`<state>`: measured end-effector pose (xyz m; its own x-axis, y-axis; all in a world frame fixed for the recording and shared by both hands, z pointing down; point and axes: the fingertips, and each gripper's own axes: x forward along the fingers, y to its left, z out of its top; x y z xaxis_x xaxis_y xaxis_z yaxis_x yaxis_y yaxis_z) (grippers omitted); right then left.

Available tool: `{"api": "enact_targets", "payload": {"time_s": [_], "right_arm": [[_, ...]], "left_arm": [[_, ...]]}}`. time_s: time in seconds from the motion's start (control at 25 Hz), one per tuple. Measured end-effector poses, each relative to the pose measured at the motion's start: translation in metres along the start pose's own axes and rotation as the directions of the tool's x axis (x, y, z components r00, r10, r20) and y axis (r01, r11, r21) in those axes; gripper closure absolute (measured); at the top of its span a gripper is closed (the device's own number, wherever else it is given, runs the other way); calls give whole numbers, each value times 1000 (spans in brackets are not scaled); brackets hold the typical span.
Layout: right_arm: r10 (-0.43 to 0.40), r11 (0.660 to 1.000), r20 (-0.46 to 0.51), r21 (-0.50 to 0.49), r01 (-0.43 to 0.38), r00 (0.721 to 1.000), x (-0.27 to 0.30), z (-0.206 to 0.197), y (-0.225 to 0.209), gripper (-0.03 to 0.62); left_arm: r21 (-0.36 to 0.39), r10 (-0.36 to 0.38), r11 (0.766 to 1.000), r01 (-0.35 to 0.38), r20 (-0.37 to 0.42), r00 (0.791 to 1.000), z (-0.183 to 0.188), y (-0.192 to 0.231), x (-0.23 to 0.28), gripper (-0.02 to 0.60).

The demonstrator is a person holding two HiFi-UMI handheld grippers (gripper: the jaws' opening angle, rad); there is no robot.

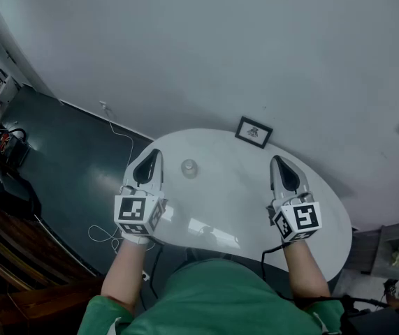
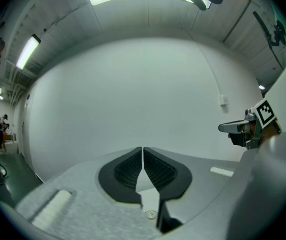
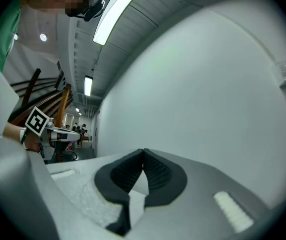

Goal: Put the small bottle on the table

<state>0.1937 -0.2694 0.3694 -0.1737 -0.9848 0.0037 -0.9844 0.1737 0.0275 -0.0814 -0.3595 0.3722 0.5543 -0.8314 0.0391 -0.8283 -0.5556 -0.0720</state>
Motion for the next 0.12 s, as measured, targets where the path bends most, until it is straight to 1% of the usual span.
{"api": "enact_targets", "payload": {"time_s": [0.12], "right_arm": [[-3, 1000, 0, 0, 3, 1000, 0, 1, 0, 595]], "left_arm": [[-1, 0, 1000, 0, 1, 1000, 1, 1, 0, 561]]}}
